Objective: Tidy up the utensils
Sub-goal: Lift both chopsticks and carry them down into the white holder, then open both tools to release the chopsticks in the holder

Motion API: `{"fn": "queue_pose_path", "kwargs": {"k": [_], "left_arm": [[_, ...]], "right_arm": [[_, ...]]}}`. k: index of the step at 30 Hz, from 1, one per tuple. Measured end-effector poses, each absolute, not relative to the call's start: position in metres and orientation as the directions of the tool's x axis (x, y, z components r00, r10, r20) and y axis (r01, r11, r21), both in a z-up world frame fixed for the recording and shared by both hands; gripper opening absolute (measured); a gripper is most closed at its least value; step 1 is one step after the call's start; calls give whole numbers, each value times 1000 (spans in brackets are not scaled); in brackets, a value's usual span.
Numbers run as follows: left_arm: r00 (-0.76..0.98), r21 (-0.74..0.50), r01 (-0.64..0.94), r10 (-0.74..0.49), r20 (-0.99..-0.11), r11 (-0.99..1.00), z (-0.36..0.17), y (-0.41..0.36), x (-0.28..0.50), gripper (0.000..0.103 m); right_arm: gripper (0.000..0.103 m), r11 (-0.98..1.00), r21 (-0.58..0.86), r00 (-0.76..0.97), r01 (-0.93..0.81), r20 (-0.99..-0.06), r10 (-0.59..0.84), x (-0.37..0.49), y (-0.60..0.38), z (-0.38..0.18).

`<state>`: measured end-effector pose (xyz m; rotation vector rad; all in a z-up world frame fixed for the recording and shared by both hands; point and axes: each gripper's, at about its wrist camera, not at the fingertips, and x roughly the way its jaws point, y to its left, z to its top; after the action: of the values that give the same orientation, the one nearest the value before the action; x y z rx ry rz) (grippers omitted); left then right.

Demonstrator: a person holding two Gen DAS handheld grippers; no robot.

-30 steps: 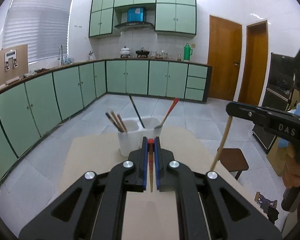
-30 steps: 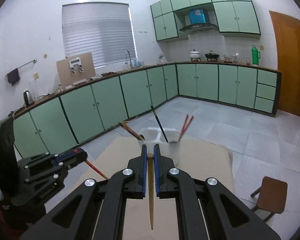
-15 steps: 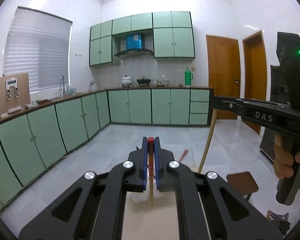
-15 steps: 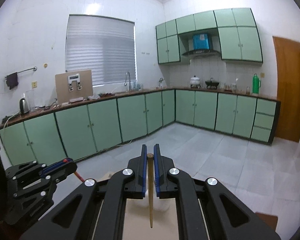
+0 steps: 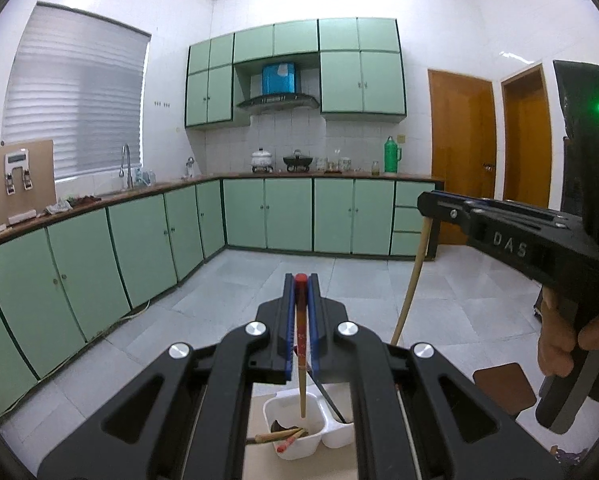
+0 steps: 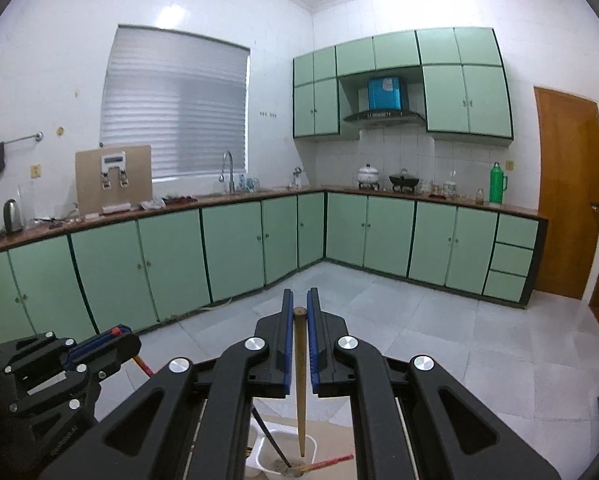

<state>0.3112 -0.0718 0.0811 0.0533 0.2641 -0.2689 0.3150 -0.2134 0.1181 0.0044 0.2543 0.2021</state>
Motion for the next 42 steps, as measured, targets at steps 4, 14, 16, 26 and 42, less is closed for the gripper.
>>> {"fn": "queue_pose_path", "kwargs": {"k": [4, 14, 16, 26, 42], "left_arm": [[919, 12, 263, -247, -307, 965, 57, -72, 341, 5], [883, -11, 259, -241, -402, 966, 6, -59, 385, 5], [877, -12, 257, -238, -417, 966, -2, -57, 388, 5], [851, -6, 250, -223, -475, 968, -30, -52, 391, 6], [870, -32, 228, -218, -442, 973, -13, -35, 336, 56]], "right_arm": [[6, 979, 32, 937, -200, -286, 201, 338, -208, 94], [7, 976, 58, 899, -209, -380, 216, 374, -204, 39], [6, 977, 59, 892, -207, -398, 213, 377, -204, 29], [7, 980, 51, 864, -193, -464, 194, 383, -207, -1], [70, 988, 76, 905, -138, -395, 157, 320, -246, 18]]}}
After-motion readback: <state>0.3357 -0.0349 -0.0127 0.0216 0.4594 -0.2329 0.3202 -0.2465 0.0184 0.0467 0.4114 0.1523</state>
